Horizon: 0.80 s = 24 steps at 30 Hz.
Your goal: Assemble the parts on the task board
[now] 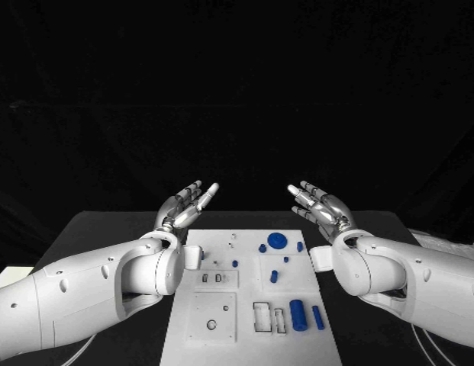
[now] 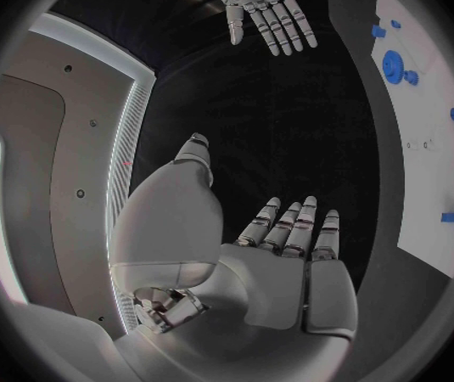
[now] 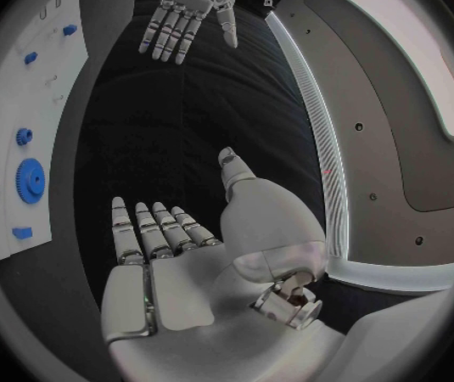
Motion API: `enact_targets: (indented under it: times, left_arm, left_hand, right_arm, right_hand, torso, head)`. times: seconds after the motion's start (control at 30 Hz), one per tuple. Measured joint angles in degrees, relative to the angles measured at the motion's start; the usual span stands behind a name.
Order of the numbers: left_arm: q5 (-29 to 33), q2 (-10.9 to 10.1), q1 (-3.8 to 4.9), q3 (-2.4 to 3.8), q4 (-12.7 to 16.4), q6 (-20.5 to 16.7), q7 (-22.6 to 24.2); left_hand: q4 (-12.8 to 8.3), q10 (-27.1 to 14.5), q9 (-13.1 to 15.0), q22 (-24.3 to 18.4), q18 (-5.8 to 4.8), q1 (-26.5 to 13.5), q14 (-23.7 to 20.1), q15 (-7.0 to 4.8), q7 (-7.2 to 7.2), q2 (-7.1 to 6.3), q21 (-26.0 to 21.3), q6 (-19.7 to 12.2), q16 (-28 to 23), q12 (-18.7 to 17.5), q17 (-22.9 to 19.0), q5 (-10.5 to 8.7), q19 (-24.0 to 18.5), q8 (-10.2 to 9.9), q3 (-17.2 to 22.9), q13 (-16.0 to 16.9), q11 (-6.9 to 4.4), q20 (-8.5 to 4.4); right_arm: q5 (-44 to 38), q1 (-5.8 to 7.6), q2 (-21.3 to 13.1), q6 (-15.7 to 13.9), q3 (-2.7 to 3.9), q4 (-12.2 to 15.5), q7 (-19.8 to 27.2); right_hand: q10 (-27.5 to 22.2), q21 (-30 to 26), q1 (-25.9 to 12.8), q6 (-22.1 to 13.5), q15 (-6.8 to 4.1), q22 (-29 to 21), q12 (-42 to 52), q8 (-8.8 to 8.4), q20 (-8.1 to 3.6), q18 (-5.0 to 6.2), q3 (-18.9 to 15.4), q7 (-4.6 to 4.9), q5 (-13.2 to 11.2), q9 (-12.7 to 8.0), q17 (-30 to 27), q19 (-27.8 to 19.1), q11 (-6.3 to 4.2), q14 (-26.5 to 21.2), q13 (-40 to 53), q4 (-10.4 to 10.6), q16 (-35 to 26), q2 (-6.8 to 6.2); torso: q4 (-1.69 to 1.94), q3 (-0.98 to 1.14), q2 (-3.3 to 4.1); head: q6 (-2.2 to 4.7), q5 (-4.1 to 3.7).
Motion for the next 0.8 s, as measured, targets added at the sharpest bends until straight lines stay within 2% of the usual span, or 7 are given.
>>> enact_targets:
  times: [0.17,0.27,0.4,0.5,0.6,0.7,0.8]
  left_arm:
    - [0.3,0.01,0.01,-0.01,-0.05,1.4,0.02]
    - [0.42,0.01,0.01,-0.02,-0.07,1.89,0.02]
    - [0.85,-0.95,0.03,-0.03,-0.14,2.51,0.7]
    - [1.34,-1.91,0.15,-0.03,-0.42,2.8,1.58]
    - [1.7,-2.58,0.3,-0.01,0.0,3.28,2.38]
    - [1.93,-3.78,0.52,0.02,0.98,3.86,2.79]
    - [2.13,-5.71,0.74,0.02,2.88,4.48,2.84]
  left_hand:
    - [0.84,1.26,0.17,0.08,0.3,2.5,1.63,0.51,0.13,0.16,0.23,1.53,0.28,0.38,0.25,0.55,0.16,0.26,0.21,0.18,0.88,0.76]
    - [0.78,5.07,0.56,0.4,0.31,4.09,5.47,1.11,0.28,1.76,0.79,4.86,1.32,1.13,0.75,0.54,1.25,1.12,1.8,0.59,1.66,1.22]
    - [0.33,15.72,1.39,2.38,0.31,6.56,19.29,2.17,0.83,5.33,4.34,13.27,4.75,3.03,2.46,-0.12,10.07,2.73,4.15,1.45,2.76,1.12]
    - [-0.32,30.87,2.29,5.61,0.41,8.44,30.13,0.6,1.92,7.22,10.91,23.39,8.04,6.04,3.63,-0.12,26.53,4.83,4.86,2.62,1.58,1.09]
    - [-1.74,39.46,2.89,7.25,1.69,9.91,38.59,-1.78,3.62,8.61,15.49,32.81,10.75,7.75,4.58,-0.35,38.33,6.5,4.62,2.84,-0.09,0.12]
    - [-3.45,43.65,2.82,7.77,1.69,12.28,44.08,-3.55,4.67,9.45,17.79,36.58,11.98,7.86,5.58,-0.36,45.51,6.68,5.1,2.8,-1.55,-1.59]
    - [-4.63,46.92,2.42,7.72,1.68,14.06,47.93,-4.93,4.11,10.22,18.4,39.08,12.26,7.85,6.83,-0.6,49.85,6.88,6.18,2.72,-2.68,-2.94]
  right_arm:
    - [-2.41,0.16,-0.19,6.12,0.05,-0.77,-2.1]
    - [-3.52,0.19,-0.25,8.88,0.06,-1.01,-3.07]
    - [-6.51,0.75,-0.34,9.66,0.08,-3.36,-3.19]
    - [-9.33,1.11,-0.96,8.93,0.4,-4.64,-2.73]
    - [-12.58,1.13,-0.97,8.35,0.52,-5.02,-2.5]
    - [-16.44,1.38,-0.91,8.11,0.8,-5.44,-2.52]
    - [-20.83,2.0,-0.84,8.1,0.99,-5.99,-2.83]
  right_hand:
    - [2.08,0.38,2.43,2.0,0.91,0.19,0.37,0.36,0.75,0.21,0.07,0.16,0.24,0.24,0.19,0.8,0.79,1.62,0.24,-1.06,0.29,0.14]
    - [5.61,1.17,4.24,4.66,1.28,0.56,0.86,0.67,0.75,0.9,0.37,0.35,0.24,0.51,0.47,3.74,1.35,5.09,0.5,-2.25,0.81,0.08]
    - [13.2,2.78,6.96,10.29,1.52,1.31,1.95,1.55,0.75,2.4,1.07,0.7,0.24,1.0,1.07,10.03,1.81,13.36,1.03,-4.39,2.18,-0.12]
    - [22.06,4.74,9.37,17.34,0.85,2.06,3.32,2.69,0.7,4.48,1.89,1.2,0.24,1.59,1.64,16.63,1.42,22.72,1.58,-6.46,3.8,-0.32]
    - [29.83,6.86,11.35,25.2,-0.32,2.7,4.45,3.8,0.27,5.81,2.84,2.04,0.23,2.14,2.05,22.95,0.58,31.42,1.84,-8.48,5.42,-0.52]
    - [35.73,8.51,12.28,31.45,-1.52,3.0,4.82,4.23,-0.54,5.8,3.88,3.0,0.45,2.35,2.13,28.24,-0.31,38.33,1.85,-10.18,6.4,-0.83]
    - [40.53,9.93,12.55,36.33,-2.76,3.09,4.83,4.46,-1.55,6.69,5.07,3.87,0.45,2.35,2.24,32.93,-1.12,44.05,1.91,-11.83,6.69,-0.84]
  torso:
    - [0.0,0.01,-0.01]
    - [0.0,0.0,-0.01]
    - [-0.02,-0.01,0.0]
    - [-0.05,-0.02,0.09]
    - [-0.06,-0.03,0.26]
    - [-0.07,-0.08,0.55]
    - [-0.13,-0.14,1.12]
  head:
    - [-0.01,0.0]
    - [-0.01,0.0]
    - [-0.19,-0.55]
    - [-0.37,-0.96]
    - [-0.37,-1.09]
    - [-0.29,-1.09]
    - [-0.07,-1.15]
